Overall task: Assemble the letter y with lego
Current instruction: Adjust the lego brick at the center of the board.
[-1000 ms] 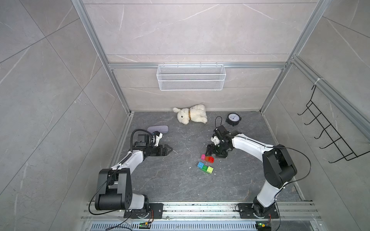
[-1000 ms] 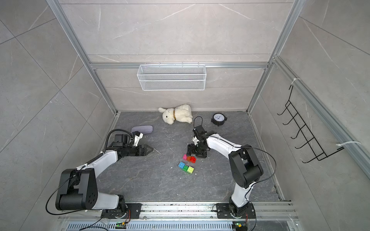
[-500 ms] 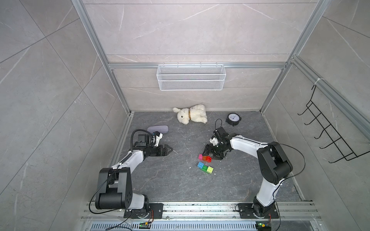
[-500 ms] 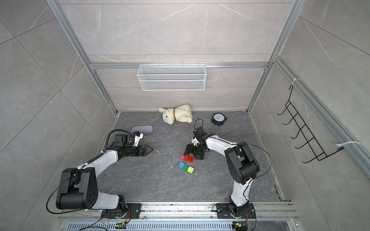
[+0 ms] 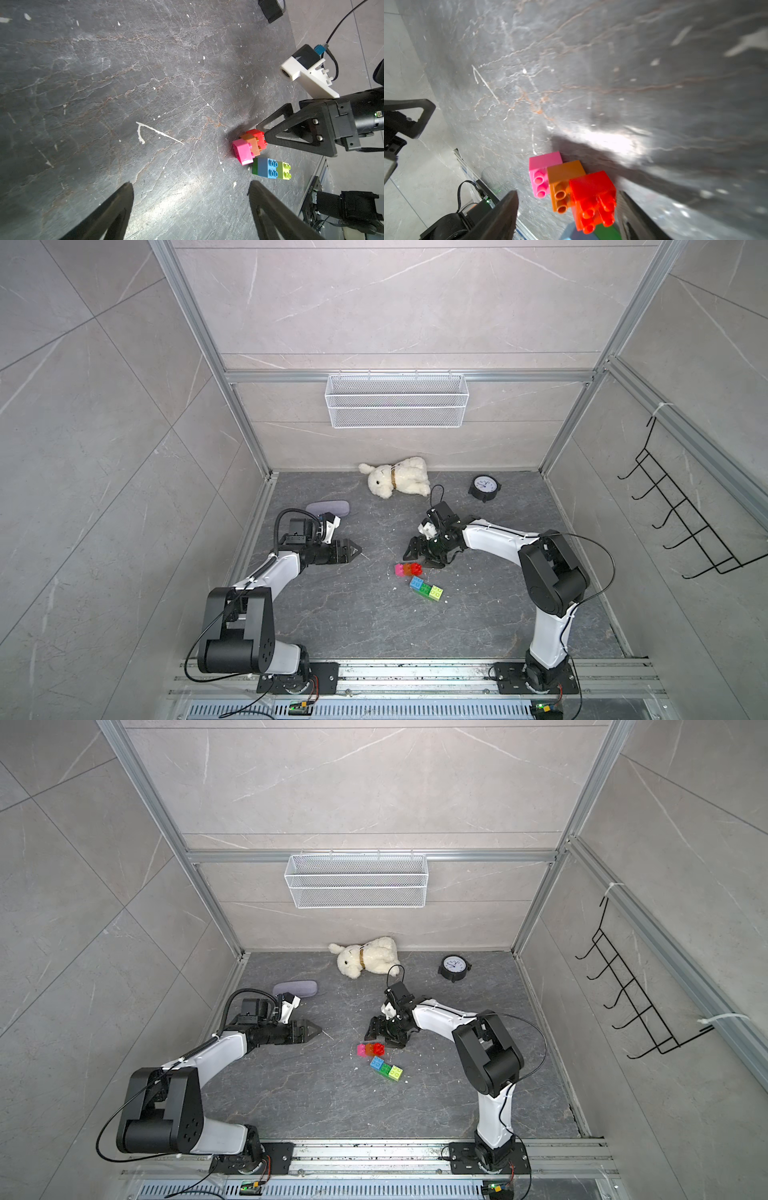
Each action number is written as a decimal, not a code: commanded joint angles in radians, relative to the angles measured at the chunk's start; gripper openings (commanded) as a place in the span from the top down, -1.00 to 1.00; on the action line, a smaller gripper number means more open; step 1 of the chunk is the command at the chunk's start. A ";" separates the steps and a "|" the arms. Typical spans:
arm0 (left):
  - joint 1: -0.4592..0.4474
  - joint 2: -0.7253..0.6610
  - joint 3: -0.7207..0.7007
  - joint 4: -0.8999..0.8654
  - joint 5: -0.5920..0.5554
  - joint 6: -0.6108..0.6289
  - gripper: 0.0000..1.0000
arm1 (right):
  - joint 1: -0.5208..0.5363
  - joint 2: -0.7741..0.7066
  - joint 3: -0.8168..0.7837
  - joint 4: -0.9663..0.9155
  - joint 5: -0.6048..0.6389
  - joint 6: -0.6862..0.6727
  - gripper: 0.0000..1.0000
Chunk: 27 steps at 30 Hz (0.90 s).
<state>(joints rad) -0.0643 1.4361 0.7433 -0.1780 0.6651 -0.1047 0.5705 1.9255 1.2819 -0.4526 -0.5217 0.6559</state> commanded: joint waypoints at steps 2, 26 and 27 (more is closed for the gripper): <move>-0.044 0.019 0.053 0.014 0.016 -0.055 -0.70 | 0.004 -0.015 0.051 -0.027 0.014 0.001 -0.53; -0.349 0.299 0.150 0.004 0.004 -0.522 0.04 | -0.081 -0.106 -0.141 0.162 -0.013 -0.010 -0.46; -0.351 0.299 0.140 0.004 0.000 -0.522 0.05 | -0.080 -0.103 -0.149 0.170 -0.014 -0.006 -0.46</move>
<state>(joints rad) -0.4068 1.7321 0.8970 -0.1928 0.6571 -0.5884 0.4950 1.8091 1.1622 -0.3252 -0.5228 0.6369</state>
